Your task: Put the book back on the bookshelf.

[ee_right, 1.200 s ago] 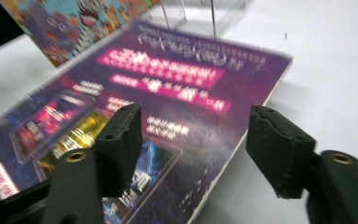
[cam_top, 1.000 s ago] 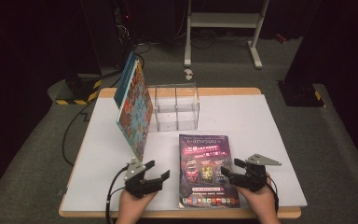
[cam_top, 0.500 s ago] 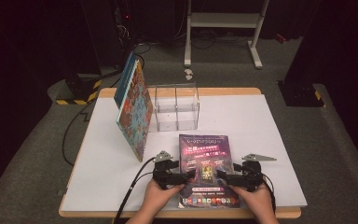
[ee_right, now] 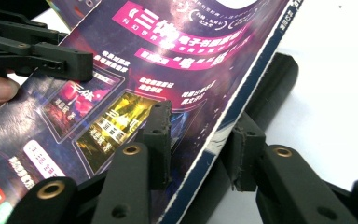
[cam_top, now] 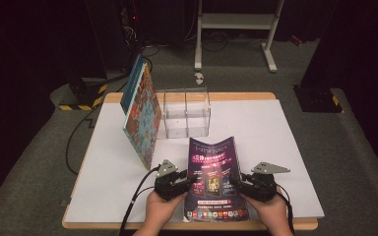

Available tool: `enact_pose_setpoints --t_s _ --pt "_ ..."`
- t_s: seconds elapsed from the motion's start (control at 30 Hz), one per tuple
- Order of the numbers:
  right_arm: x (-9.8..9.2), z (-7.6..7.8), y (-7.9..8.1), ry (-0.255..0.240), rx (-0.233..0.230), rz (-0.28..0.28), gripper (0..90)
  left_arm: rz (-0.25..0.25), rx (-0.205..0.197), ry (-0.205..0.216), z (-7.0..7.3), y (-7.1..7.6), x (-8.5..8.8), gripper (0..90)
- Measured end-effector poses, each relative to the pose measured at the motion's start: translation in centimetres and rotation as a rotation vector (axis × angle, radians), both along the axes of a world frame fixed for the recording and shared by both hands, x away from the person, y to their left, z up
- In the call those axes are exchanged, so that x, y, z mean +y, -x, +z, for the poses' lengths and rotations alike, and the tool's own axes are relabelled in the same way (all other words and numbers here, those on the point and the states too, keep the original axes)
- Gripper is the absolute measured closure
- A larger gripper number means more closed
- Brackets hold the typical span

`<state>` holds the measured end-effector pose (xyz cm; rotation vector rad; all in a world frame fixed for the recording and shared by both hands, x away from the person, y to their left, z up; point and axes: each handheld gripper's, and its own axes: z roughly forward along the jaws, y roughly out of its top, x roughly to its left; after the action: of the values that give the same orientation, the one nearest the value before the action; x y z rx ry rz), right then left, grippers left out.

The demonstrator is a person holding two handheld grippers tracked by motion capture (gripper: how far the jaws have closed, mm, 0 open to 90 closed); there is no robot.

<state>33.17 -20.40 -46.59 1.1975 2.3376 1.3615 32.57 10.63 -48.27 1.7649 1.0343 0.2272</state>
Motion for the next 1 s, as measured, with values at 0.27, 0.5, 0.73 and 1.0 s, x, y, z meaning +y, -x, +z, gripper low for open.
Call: enact_pose_setpoints --t_s 0.27,0.5,0.73,1.0 --pt "1.2 1.6 -0.5 0.015 -0.064 -0.001 67.2 0.031 -0.083 -0.022 1.9 -0.7 0.6 69.4" --pt "2.1 3.7 -2.5 0.0 -0.136 -0.027 71.5 0.092 -0.188 -0.043 4.5 -2.5 0.7 73.8" --pt "2.5 5.8 -4.2 -0.017 -0.233 -0.067 76.3 0.139 -0.289 -0.033 6.7 -4.4 0.4 77.9" --pt "2.4 6.2 -3.7 -0.027 -0.35 -0.094 78.2 0.147 -0.358 -0.013 6.8 -4.1 0.3 79.4"
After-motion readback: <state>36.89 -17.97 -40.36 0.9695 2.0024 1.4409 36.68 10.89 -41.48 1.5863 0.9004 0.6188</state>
